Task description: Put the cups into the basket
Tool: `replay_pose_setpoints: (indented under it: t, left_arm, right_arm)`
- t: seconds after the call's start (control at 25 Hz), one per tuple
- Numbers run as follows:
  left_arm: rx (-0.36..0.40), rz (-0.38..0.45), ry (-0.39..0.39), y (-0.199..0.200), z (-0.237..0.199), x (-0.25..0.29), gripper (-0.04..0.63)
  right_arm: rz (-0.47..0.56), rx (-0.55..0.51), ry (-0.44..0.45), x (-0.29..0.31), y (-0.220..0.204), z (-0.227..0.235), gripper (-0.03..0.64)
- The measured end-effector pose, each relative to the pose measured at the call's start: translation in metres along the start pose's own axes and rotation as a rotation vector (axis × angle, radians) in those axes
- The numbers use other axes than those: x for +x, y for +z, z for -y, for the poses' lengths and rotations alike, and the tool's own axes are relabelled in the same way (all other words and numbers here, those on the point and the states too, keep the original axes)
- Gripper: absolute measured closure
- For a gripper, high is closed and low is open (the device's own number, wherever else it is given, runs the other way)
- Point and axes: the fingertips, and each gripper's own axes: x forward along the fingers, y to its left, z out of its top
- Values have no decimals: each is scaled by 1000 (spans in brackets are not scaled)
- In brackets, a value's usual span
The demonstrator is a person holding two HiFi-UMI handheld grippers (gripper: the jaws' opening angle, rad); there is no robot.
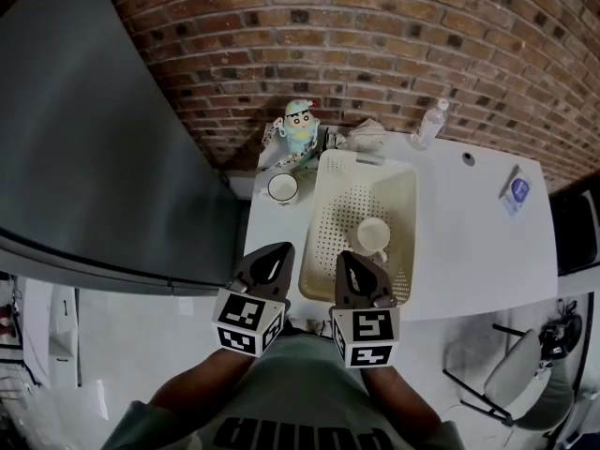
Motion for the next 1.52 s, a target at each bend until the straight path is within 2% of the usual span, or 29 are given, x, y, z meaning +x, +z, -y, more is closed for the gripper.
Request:
replay_pose_setpoints:
  t: [0.44,0.64,0.92,1.12,1.52]
  left_arm:
    - [14,-5,-10,-2,-3,1,591]
    - [13,0,15,-1,-12,-2,589]
    - [9,13,88,10,-53,-12,589]
    - [5,3,118,15,-93,-17,589]
    - [8,-20,70,16,-141,5,589]
  right_arm:
    - [-15,1,0,5,-4,-5,603]
    - [-14,1,8,10,0,-9,603]
    - [6,8,43,37,20,-38,603]
    - [-10,20,26,70,29,-63,603]
    - [-71,69,-64,128,33,-81,600]
